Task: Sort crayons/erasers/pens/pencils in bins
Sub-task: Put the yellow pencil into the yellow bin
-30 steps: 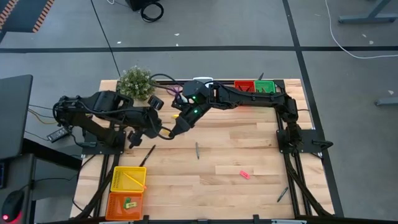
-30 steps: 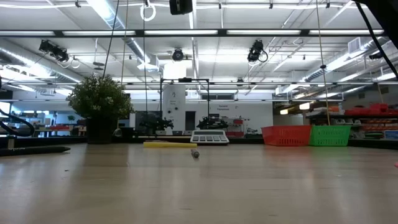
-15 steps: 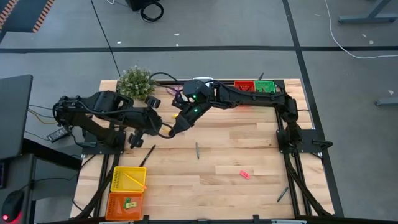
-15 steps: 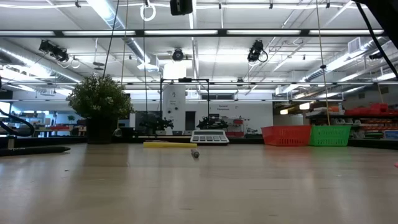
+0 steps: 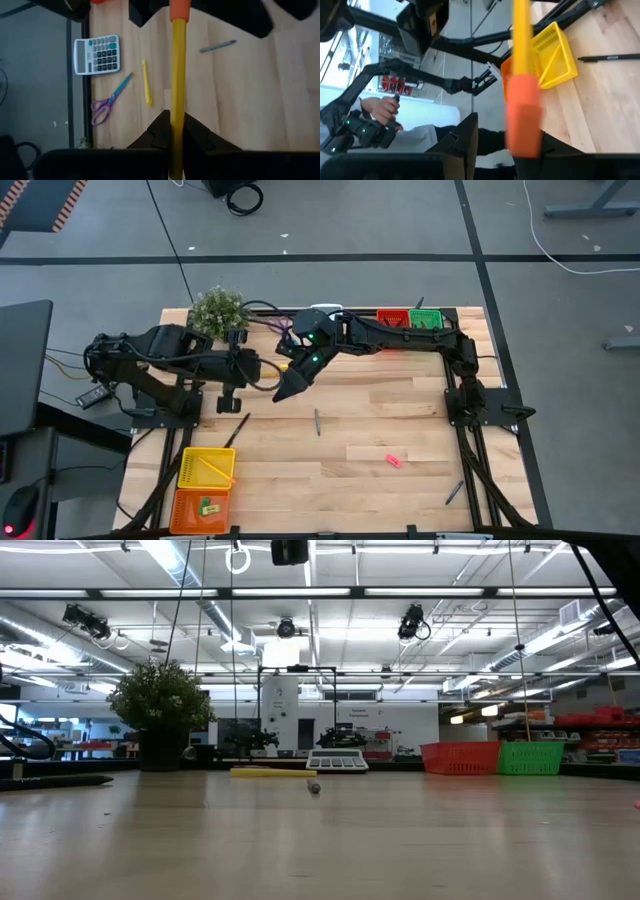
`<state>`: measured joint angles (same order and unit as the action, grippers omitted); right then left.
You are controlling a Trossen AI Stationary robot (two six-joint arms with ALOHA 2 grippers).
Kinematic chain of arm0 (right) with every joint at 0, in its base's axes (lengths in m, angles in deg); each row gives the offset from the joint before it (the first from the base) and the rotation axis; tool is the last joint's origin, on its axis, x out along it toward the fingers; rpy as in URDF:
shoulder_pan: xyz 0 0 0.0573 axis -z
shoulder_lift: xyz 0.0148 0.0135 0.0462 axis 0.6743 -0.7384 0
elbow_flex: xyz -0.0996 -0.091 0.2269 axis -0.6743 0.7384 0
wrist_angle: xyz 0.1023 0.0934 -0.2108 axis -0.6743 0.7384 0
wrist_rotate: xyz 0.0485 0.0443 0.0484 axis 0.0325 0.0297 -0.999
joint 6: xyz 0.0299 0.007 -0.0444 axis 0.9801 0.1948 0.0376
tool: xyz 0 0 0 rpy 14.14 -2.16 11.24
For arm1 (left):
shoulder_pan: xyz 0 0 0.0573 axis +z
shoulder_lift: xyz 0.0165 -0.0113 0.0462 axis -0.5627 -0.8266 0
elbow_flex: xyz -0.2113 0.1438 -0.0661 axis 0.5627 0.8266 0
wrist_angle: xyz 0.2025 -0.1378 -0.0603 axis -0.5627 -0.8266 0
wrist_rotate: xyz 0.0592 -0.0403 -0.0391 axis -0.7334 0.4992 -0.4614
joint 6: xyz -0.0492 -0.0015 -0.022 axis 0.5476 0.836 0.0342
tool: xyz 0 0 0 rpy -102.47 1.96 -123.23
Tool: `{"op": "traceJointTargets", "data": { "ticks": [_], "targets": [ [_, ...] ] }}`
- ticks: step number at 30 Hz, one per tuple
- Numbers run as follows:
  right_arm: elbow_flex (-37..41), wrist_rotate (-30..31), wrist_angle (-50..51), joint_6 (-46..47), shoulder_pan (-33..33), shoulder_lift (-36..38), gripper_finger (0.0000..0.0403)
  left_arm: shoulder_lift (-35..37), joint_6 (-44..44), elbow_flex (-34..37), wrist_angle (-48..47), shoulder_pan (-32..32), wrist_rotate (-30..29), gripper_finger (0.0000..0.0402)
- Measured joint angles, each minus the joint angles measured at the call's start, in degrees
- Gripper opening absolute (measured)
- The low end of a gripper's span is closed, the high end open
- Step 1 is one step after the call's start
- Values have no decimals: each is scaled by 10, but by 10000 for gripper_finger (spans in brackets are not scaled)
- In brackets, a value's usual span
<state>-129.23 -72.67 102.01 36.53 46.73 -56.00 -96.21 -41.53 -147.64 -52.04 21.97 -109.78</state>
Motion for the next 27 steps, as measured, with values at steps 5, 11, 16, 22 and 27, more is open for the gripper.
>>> {"op": "traceJointTargets", "data": {
  "ticks": [5,11,16,22,27],
  "targets": [
    [0,-22,15,-20,2,1,119,0,43,0,-1,-22,1,23],
    [0,-37,19,-30,8,1,128,0,91,0,-19,-51,-12,36],
    [0,-64,20,-35,13,1,131,1,123,0,-31,-73,-16,23],
    [0,-88,21,-35,13,1,131,13,178,0,-30,-99,-18,23],
    [0,-107,28,-35,12,1,131,31,243,0,-31,-132,-57,33]
  ]
}}
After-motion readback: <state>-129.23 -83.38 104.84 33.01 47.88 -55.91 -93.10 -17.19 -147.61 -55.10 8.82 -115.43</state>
